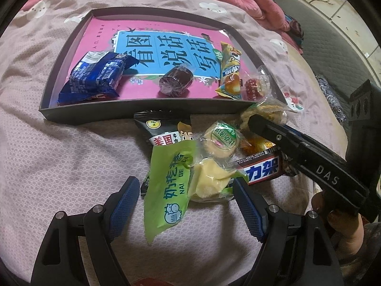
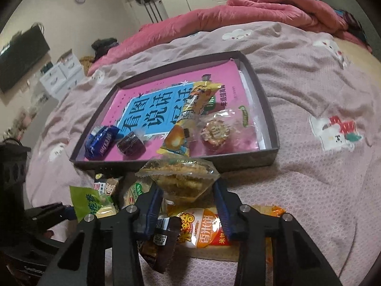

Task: Organize snacks
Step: 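Grasp clear bag of crunchy snack with right tool while left tool approaches green bag, then grasp green milk-roll bag with left tool while right tool lifts clear bag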

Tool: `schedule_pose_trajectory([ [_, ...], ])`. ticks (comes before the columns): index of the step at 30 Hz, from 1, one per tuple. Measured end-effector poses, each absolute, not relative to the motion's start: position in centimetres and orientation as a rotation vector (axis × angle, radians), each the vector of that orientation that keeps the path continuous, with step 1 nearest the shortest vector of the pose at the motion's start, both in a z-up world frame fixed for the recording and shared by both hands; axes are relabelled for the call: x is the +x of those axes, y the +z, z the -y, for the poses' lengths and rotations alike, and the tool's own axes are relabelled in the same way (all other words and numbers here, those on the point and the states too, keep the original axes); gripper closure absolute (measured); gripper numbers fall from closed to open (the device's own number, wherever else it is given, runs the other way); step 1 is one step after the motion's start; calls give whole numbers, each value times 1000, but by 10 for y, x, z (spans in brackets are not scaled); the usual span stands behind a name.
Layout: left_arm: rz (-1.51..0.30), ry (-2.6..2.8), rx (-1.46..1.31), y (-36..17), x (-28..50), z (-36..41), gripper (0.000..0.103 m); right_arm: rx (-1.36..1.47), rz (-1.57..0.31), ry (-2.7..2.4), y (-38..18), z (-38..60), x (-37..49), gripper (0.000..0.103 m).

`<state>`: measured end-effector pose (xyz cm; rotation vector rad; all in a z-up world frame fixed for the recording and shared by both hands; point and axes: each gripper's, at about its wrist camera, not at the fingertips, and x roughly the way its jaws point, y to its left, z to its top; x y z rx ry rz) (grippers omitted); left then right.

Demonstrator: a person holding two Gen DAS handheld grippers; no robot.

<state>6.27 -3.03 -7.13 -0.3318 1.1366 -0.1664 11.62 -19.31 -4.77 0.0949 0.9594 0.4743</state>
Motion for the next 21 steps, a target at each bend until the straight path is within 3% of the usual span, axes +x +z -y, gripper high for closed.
schedule_pose_trajectory([
  [7, -1136, -163, -329, -72, 63, 31, 32, 142, -919, 467, -36, 205, 111, 63],
  [13, -1145, -177, -313, -71, 61, 34, 52, 136, -885, 467, -26, 204, 106, 63],
  [18, -1148, -192, -334, -69, 59, 31, 63, 125, -855, 484, -19, 201, 99, 63],
  [19, -1148, -191, -335, -69, 58, 31, 70, 126, -849, 488, -17, 201, 98, 63],
  [21, -1146, -195, -345, -67, 56, 28, 70, 128, -841, 493, -15, 200, 97, 63],
])
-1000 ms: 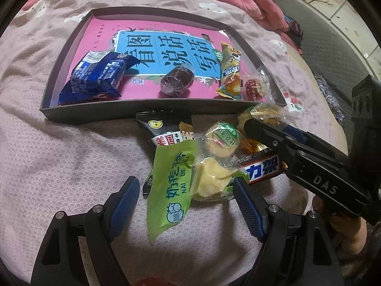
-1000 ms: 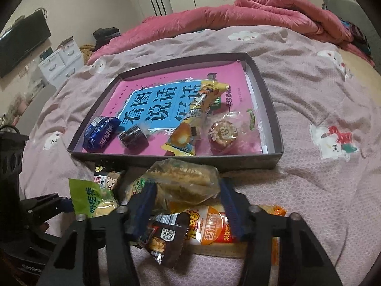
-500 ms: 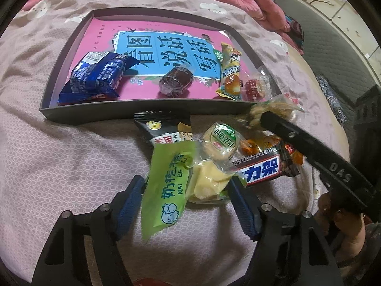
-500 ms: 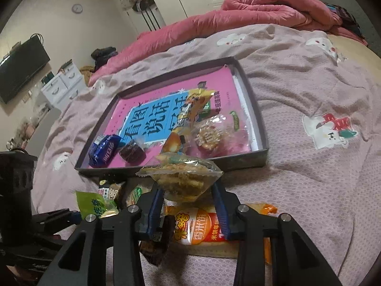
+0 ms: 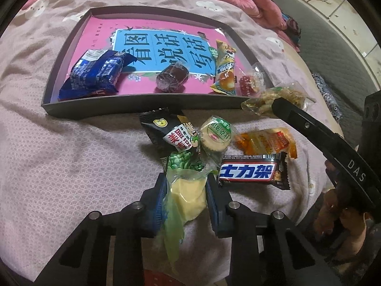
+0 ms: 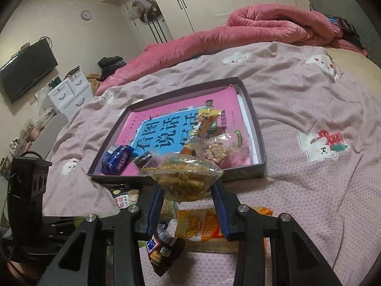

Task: Organize snacks
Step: 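Grasp green milk-roll bag with left tool while right tool lifts clear bag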

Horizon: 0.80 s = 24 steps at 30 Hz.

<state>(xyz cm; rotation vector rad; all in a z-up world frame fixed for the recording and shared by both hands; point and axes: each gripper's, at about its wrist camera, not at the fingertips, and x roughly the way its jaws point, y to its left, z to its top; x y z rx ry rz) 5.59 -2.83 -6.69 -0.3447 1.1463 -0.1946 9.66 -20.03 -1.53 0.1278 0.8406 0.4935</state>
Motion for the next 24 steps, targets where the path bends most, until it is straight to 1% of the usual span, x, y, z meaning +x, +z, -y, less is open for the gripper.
schedule_pose_trajectory([
  [13, -1138, -201, -353, -63, 50, 22, 71, 134, -838, 507, -14, 200, 93, 63],
  [15, -1141, -200, -372, -65, 49, 19, 67, 132, -840, 510, -15, 199, 93, 63],
  [16, -1142, -188, -376, -65, 49, 17, 57, 132, -841, 511, -15, 199, 93, 63],
  [17, -1147, -176, -372, -66, 48, 15, 51, 133, -840, 512, -15, 199, 93, 63],
  [19, -1150, -164, -388, -66, 47, 11, 49, 133, -840, 513, -15, 199, 93, 63],
  [22, -1169, -145, -379, -66, 44, 10, 42, 136, -837, 513, -14, 200, 92, 63],
  [24, -1180, -142, -371, -66, 41, 10, 42, 138, -836, 512, -14, 200, 92, 63],
])
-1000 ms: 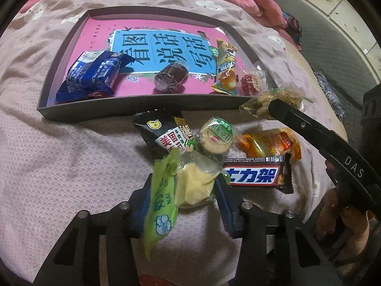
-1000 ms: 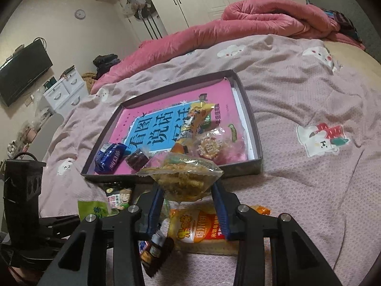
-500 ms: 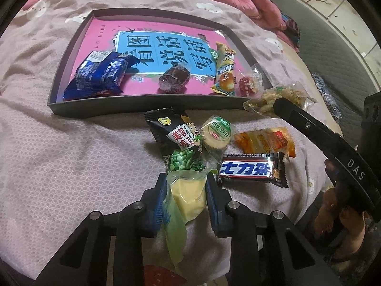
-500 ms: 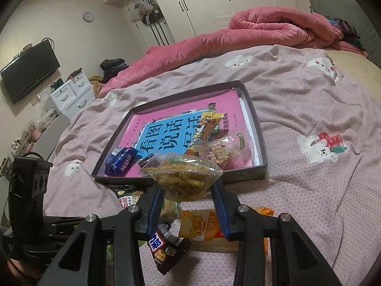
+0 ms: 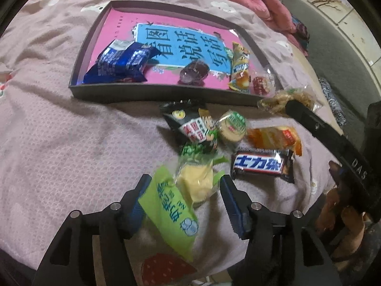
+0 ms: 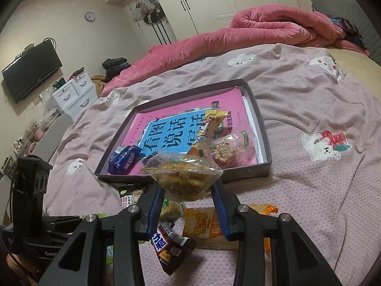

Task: Organize snacks
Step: 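Grasp green milk-roll bag with left tool while right tool lifts clear bag, then carry green bag over tray with left tool while right tool carries clear bag there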

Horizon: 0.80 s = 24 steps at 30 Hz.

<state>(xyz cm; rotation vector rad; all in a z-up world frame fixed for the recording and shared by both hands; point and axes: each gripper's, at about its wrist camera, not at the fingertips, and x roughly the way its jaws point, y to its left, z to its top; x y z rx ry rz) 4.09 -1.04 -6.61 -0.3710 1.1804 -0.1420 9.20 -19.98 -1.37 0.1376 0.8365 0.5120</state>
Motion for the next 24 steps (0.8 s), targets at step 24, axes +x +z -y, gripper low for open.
schedule_pose_trajectory([
  [24, -1085, -158, -282, -27, 35, 17, 71, 130, -791, 529, 2, 196, 86, 63],
])
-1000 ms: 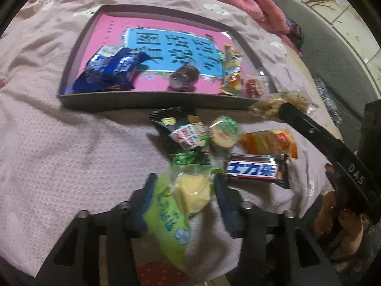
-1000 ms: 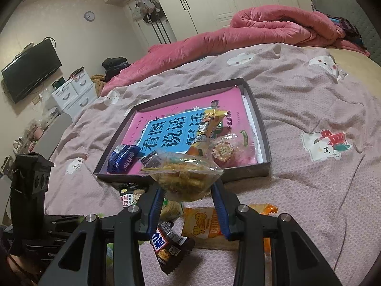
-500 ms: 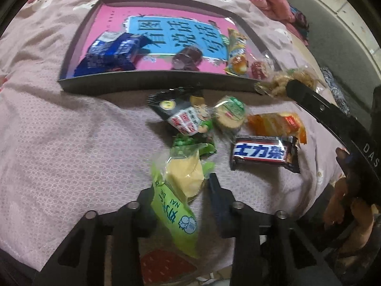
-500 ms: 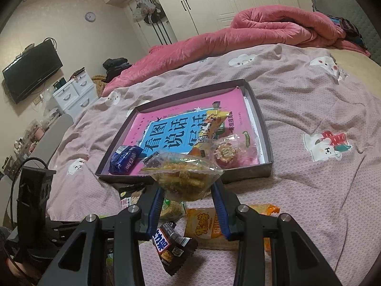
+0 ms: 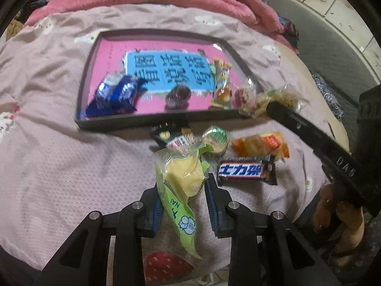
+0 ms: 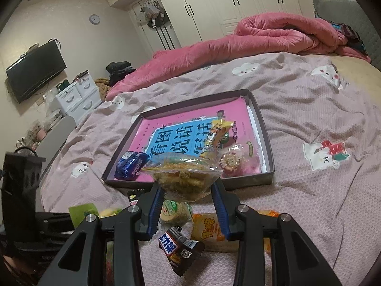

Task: Organize snacks
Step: 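Carry green bag over tray with left tool while right tool carries clear bag there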

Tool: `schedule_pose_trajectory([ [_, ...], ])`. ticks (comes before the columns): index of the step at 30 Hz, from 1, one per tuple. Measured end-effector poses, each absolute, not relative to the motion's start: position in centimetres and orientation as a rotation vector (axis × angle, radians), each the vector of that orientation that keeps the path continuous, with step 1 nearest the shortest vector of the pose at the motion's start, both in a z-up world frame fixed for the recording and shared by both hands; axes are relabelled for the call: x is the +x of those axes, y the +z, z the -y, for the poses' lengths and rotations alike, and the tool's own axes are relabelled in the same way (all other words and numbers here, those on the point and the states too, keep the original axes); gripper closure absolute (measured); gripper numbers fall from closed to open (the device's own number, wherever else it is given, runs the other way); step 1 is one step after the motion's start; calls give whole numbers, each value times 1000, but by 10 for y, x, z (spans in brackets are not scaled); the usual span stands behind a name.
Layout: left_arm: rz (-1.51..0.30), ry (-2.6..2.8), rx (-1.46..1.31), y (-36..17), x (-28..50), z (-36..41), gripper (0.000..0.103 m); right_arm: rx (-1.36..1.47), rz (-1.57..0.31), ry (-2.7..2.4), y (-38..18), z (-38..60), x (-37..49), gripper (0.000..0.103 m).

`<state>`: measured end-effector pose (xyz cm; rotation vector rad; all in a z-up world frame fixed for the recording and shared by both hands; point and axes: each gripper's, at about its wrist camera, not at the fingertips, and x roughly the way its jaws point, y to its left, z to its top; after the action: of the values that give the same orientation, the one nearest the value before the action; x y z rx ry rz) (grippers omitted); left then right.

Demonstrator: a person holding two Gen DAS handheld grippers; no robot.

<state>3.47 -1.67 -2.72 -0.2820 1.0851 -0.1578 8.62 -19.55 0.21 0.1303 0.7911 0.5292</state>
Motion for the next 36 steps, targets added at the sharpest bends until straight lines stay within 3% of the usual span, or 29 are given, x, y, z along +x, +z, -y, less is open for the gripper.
schedule_pose_trajectory([
  [16, -960, -80, -314, 15, 51, -12, 71, 114, -741, 536, 20, 190, 89, 63],
  [36, -944, -78, -317, 11, 85, -12, 71, 116, -734, 524, 27, 178, 105, 63],
])
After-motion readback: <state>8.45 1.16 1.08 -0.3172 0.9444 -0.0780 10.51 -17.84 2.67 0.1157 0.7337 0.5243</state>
